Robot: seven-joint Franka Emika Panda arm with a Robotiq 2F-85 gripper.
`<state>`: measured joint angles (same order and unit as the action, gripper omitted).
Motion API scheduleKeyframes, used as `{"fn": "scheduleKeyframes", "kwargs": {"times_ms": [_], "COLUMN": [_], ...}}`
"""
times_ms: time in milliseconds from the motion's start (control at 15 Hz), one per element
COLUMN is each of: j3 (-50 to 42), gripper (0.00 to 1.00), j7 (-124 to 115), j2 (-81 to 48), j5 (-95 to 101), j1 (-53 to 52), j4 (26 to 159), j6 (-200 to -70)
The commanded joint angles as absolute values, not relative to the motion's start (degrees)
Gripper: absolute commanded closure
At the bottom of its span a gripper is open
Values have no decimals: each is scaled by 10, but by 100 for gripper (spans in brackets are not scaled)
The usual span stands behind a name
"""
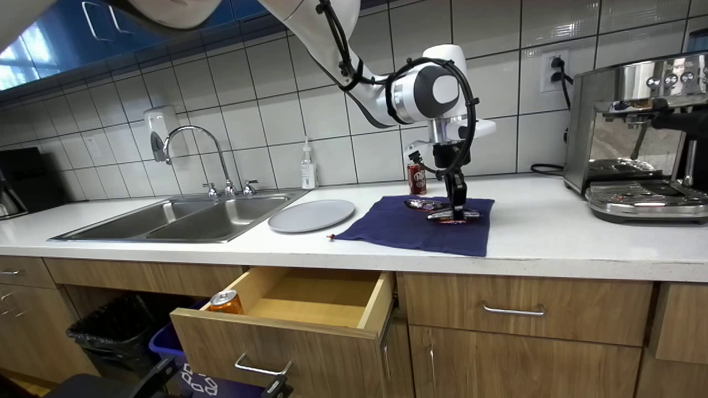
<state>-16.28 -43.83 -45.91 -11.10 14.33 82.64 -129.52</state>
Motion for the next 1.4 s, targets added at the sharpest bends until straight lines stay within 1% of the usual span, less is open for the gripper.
{"fn": "scheduleKeyframes", "kwargs": {"times_ms": [0, 533, 1333], "j3": [-160, -163, -164], "gripper": [96, 96, 96], "j7": [-427, -424, -412], "j2": [-427, -379, -257], "j5": [-109, -99, -56], "j1": [147, 133, 87], "j4": [844, 892, 1065], "j6": [-1292, -1308, -1362]}}
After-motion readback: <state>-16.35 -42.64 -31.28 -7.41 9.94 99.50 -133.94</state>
